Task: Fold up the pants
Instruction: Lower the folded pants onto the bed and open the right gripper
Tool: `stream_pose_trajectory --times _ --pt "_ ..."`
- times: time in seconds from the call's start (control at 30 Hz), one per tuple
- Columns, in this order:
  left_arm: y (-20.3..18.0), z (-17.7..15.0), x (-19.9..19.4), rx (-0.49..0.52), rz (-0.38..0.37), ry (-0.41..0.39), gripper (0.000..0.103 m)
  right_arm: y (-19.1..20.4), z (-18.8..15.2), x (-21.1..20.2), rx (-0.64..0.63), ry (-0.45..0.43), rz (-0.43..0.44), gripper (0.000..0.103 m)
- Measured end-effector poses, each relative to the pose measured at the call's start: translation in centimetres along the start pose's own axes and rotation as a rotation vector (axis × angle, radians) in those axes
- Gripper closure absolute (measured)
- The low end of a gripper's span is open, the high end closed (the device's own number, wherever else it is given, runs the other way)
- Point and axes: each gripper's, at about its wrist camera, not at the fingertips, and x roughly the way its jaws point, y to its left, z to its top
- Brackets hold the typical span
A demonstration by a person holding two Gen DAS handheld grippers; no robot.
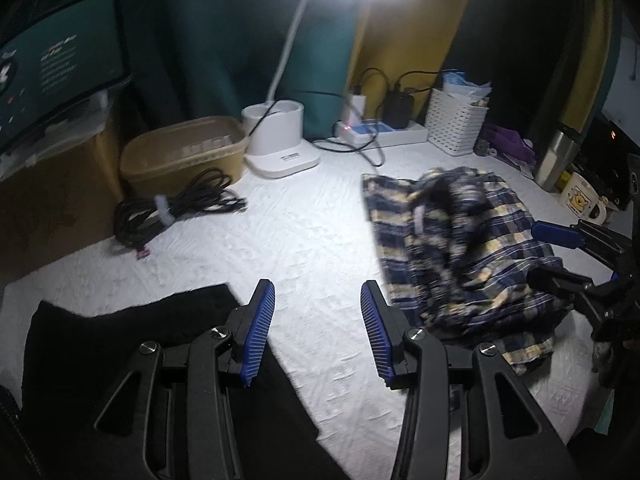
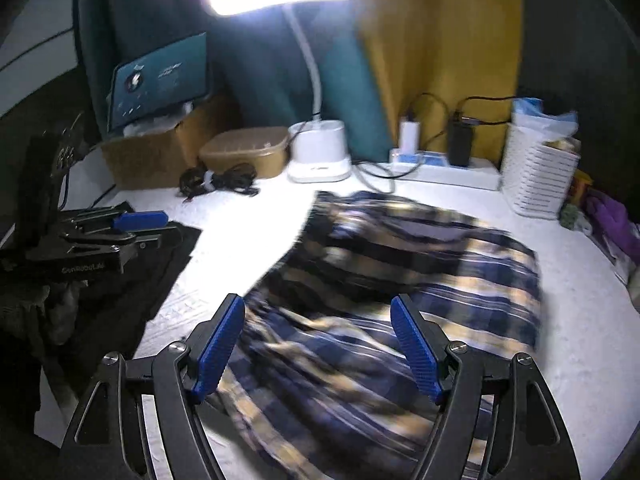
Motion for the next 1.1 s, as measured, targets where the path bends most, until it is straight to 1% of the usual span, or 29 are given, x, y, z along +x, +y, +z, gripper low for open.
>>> stream_pose_trajectory --times 0.17,0.27,0.3,0.33,0.37,0.43,0.53,0.67,0.73,0.8,0.83,0.87,0.9,0.93,0.97,1.0,1.03,1.1 --pt "-3.1 1.2 1.0 0.057 -0.037 -0.002 0.059 -4.2 -1.0 -1.7 0.07 -0.014 -0.048 0.026" --pt "-5.0 2.0 1.8 0.091 -0.077 -0.005 0.057 -6.9 -2.1 -2.3 0.122 -0.019 -0.081 0.026" --pt "-5.7 2.3 2.0 0.107 -0.089 -0.012 0.047 -7.6 -2.5 -2.5 0.136 -0.021 -0.092 0.026" --pt "-6.2 2.5 2.1 0.117 -0.096 -0.023 0.034 -8.6 -2.9 -2.7 0.154 -0.024 -0.104 0.026" --pt "-6.6 2.9 2.3 0.127 -0.1 -0.038 0.032 -9.3 -3.2 -2.9 0.167 -0.026 -0.113 0.026" --pt "-7.1 3.6 2.9 0.143 -0.1 -0.047 0.031 -10.8 -3.8 -3.2 0.193 -0.033 -0.129 0.026" --pt "-8.1 5.0 4.4 0.189 -0.096 -0.031 0.031 -12.5 -4.4 -3.1 0.225 -0.029 -0.142 0.026" --pt "-9.2 6.1 5.8 0.251 -0.139 -0.026 0.031 -14.0 -4.7 -2.6 0.26 -0.016 -0.139 0.026" --pt "-9.5 6.4 7.2 0.264 -0.156 -0.002 0.031 -14.4 -4.8 -2.1 0.268 -0.011 -0.131 0.026" --pt "-9.6 6.6 8.9 0.277 -0.141 0.035 0.032 -14.6 -4.9 -1.7 0.266 -0.005 -0.123 0.026" --pt "-9.5 6.6 9.7 0.281 -0.136 0.049 0.035 -14.6 -4.9 -1.4 0.264 -0.002 -0.117 0.026" --pt "-9.4 6.7 10.2 0.28 -0.136 0.057 0.041 -14.7 -4.9 -1.1 0.262 -0.001 -0.112 0.026" --pt "-9.2 6.8 10.8 0.273 -0.141 0.067 0.057 -14.7 -4.9 -0.9 0.258 0.002 -0.108 0.026" --pt "-8.9 7.1 11.3 0.26 -0.147 0.079 0.065 -14.8 -4.8 -0.5 0.251 0.005 -0.105 0.027" --pt "-8.6 7.3 11.6 0.251 -0.151 0.085 0.066 -14.8 -4.7 -0.3 0.244 0.007 -0.103 0.027" --pt "-8.3 7.6 11.8 0.242 -0.16 0.085 0.07 -14.9 -4.5 0.1 0.236 0.01 -0.101 0.031" --pt "-8.1 7.9 12.0 0.239 -0.162 0.087 0.073 -15.0 -4.2 0.4 0.228 0.013 -0.103 0.033" --pt "-7.9 8.5 12.2 0.243 -0.154 0.079 0.074 -15.4 -3.3 1.1 0.21 0.005 -0.102 0.035"
